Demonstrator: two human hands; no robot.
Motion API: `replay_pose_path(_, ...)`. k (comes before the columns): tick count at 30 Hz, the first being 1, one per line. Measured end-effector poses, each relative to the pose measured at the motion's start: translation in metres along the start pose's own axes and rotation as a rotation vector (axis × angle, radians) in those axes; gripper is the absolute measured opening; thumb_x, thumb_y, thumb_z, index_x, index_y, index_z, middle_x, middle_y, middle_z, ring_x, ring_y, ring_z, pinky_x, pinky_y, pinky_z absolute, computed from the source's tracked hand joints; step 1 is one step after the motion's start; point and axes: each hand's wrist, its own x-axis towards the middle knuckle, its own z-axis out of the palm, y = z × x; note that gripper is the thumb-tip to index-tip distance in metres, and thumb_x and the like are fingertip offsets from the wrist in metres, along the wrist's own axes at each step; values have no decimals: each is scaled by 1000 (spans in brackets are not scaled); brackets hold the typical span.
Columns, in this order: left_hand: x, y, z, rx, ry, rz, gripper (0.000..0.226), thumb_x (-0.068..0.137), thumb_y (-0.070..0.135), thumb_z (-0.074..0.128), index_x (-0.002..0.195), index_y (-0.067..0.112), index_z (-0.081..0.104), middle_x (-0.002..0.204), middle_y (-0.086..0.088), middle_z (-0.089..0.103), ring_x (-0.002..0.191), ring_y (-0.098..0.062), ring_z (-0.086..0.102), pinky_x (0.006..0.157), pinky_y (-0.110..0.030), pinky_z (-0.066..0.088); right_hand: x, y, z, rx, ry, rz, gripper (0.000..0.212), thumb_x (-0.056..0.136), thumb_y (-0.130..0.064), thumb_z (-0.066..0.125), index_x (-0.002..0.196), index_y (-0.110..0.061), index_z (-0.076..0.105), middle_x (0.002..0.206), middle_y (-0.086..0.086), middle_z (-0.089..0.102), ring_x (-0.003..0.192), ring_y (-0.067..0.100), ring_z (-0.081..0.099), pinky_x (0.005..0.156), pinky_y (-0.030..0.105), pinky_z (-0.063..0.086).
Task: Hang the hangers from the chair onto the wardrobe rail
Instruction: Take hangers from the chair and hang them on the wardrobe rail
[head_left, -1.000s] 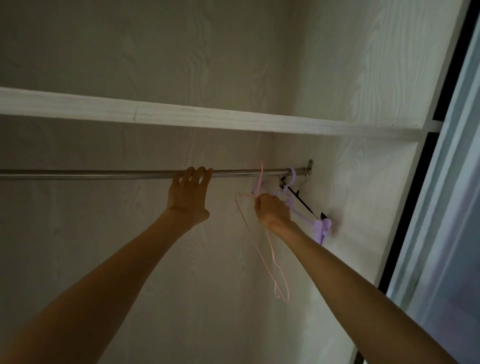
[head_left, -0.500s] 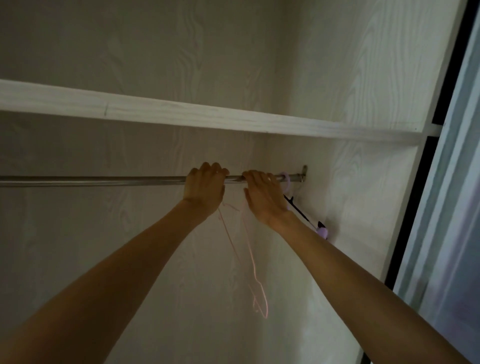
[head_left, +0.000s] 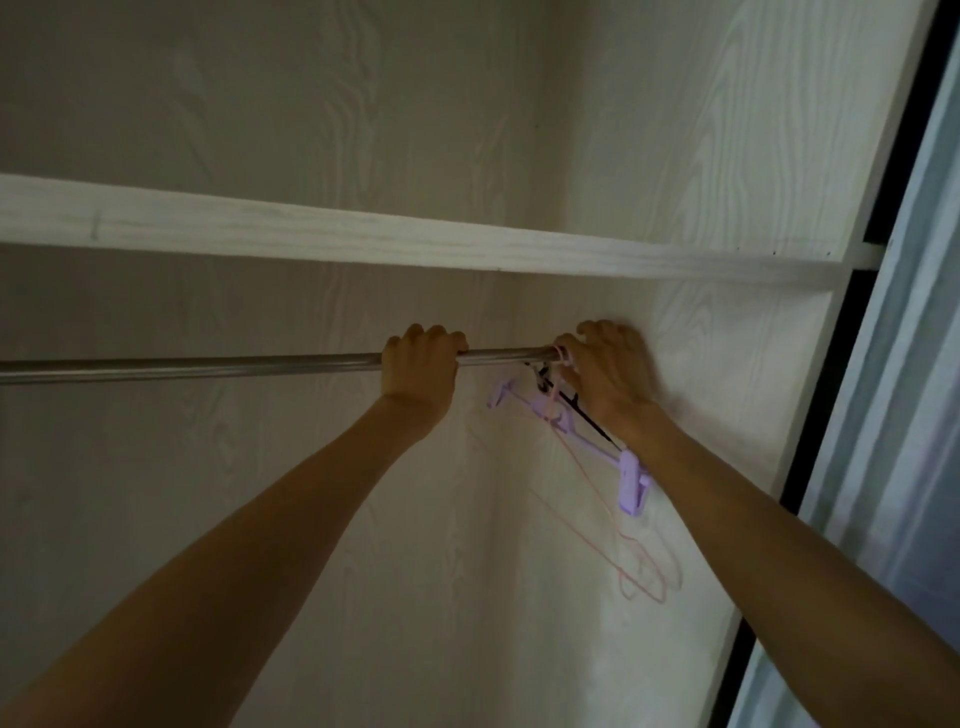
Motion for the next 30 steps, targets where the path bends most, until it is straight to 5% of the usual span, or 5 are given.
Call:
replay_pose_path(7, -2, 1, -5, 19, -36, 26, 32, 94, 12, 51, 121, 27, 57, 105, 0, 63, 94, -19, 57, 69, -28, 38, 1, 11, 5, -150, -122, -5, 40, 91, -27, 52, 130, -19, 47, 127, 6, 51, 121, 27, 43, 105, 37, 28)
replay_pose_path(14, -20, 6, -29, -25, -232, 34, 58, 91, 16, 53, 145, 22, 33, 153, 0, 29, 140, -22, 27, 112, -38, 25, -16, 7, -14, 2, -131, -39, 48, 90, -30, 54, 134, -16, 43, 134, 9, 48, 126, 29, 42, 102, 40, 30)
replay_pose_path(17, -41, 8, -46, -122, -210, -34, 58, 85, 5, 57, 138, 21, 41, 142, 0, 43, 128, -20, 41, 101, -32, 38, -36, 3, -32, 205, -104, -56, 34, 88, -18, 56, 121, -12, 57, 130, 12, 55, 118, 32, 49, 93, 39, 38)
replay_pose_path(22, -86, 18, -78, -269, -405, -156, 37, 88, 23, 57, 125, 31, 54, 126, 10, 59, 115, -13, 57, 96, -31, 44, -103, -3, -72, 560, -264, -81, 22, 90, -15, 55, 108, -18, 67, 116, 4, 64, 107, 21, 57, 82, 28, 46)
replay_pose_path(30, -216, 61, -87, -365, -686, 56, 31, 89, 30, 53, 120, 32, 57, 122, 12, 62, 113, -13, 59, 98, -30, 43, -282, -27, -114, 690, -596, 112, 19, 91, -21, 53, 103, -30, 66, 94, -16, 54, 89, 1, 50, 81, 21, 41)
